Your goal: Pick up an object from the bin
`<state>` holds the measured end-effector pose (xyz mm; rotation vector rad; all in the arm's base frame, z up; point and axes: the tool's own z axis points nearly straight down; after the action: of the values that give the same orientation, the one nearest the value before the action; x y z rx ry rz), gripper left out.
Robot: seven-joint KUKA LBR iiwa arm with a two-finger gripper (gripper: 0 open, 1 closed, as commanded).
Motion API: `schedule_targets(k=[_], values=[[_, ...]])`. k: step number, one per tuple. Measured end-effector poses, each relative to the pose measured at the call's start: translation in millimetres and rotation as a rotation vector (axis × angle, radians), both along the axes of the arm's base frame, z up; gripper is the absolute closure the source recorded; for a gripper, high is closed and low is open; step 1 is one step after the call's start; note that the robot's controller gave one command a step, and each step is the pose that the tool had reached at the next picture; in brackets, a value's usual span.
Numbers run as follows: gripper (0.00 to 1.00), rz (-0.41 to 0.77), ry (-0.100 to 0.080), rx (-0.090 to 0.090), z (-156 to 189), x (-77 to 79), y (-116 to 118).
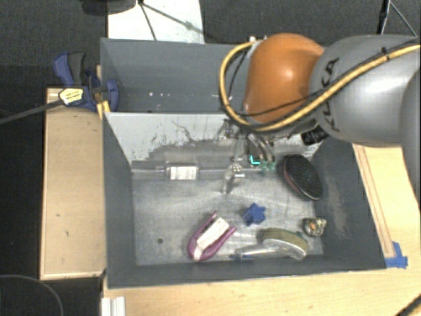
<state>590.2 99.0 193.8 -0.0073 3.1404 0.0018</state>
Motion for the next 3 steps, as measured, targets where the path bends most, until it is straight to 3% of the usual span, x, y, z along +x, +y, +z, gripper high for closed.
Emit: schedule_targets(k=[1, 2, 3], values=[[0.0, 0.223, 0.002, -0.003, -26.7, -37.8, -94.1], [0.0, 0.351, -0.004, 0.001, -117.8, -72.0, -51.4], [0.0, 0.346, -0.024, 0.001, -115.6, -94.9, -18.4]])
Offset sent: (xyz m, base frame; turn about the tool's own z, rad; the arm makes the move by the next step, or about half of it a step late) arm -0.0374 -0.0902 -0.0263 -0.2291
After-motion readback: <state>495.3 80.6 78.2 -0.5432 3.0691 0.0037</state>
